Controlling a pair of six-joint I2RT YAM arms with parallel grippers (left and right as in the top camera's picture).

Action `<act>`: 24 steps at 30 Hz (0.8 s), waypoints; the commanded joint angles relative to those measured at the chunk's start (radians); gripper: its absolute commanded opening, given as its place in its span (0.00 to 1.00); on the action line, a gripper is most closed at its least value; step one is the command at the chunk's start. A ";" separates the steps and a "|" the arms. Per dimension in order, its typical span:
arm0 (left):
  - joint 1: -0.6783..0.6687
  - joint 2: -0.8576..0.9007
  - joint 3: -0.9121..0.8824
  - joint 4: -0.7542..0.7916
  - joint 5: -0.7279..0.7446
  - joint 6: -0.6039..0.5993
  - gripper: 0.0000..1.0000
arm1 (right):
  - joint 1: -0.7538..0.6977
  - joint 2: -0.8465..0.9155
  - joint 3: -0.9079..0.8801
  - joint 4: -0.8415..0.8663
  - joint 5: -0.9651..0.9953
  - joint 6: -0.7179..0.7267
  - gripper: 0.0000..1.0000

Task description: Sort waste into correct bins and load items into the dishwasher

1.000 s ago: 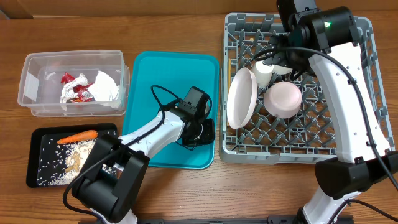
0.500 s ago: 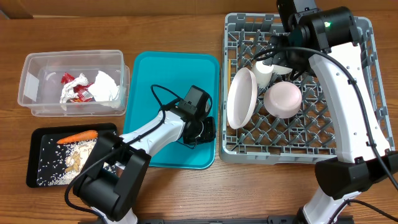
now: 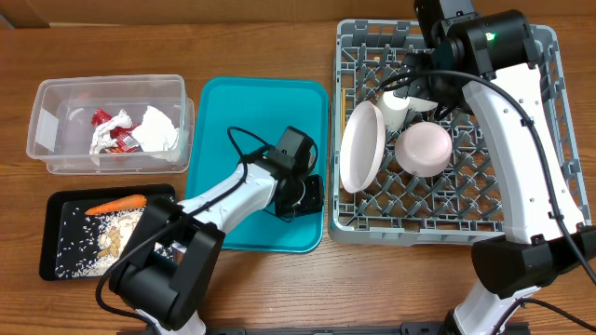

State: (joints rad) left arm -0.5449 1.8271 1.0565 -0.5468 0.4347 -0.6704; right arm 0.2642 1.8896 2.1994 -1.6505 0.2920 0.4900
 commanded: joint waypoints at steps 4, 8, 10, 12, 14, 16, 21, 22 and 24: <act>0.030 -0.136 0.150 -0.108 -0.103 0.066 0.04 | 0.001 -0.038 0.029 0.002 0.002 0.001 1.00; 0.024 -0.175 0.201 -0.137 -0.130 0.073 0.12 | 0.001 -0.038 0.029 0.003 0.002 0.001 1.00; 0.020 -0.177 0.208 -0.127 -0.127 0.073 0.16 | 0.001 -0.038 0.029 0.002 0.002 0.001 1.00; 0.012 -0.173 0.207 -0.121 -0.132 0.073 0.17 | 0.001 -0.038 0.029 0.002 0.002 0.001 1.00; -0.002 -0.163 0.207 -0.116 -0.134 0.073 0.17 | 0.001 -0.038 0.029 0.002 0.002 0.001 1.00; -0.015 -0.151 0.207 -0.114 -0.163 0.073 0.22 | 0.001 -0.038 0.029 0.002 0.002 0.001 1.00; -0.055 -0.118 0.207 -0.095 -0.243 0.073 0.32 | 0.001 -0.038 0.029 0.002 0.002 0.001 1.00; -0.060 -0.113 0.207 -0.087 -0.243 0.073 0.31 | 0.001 -0.038 0.029 0.003 0.002 0.001 1.00; -0.066 -0.112 0.207 -0.071 -0.245 0.079 0.32 | 0.001 -0.038 0.029 0.002 0.002 0.001 1.00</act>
State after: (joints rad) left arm -0.6006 1.7023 1.2583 -0.6342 0.2321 -0.6102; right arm 0.2642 1.8896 2.1994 -1.6508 0.2916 0.4904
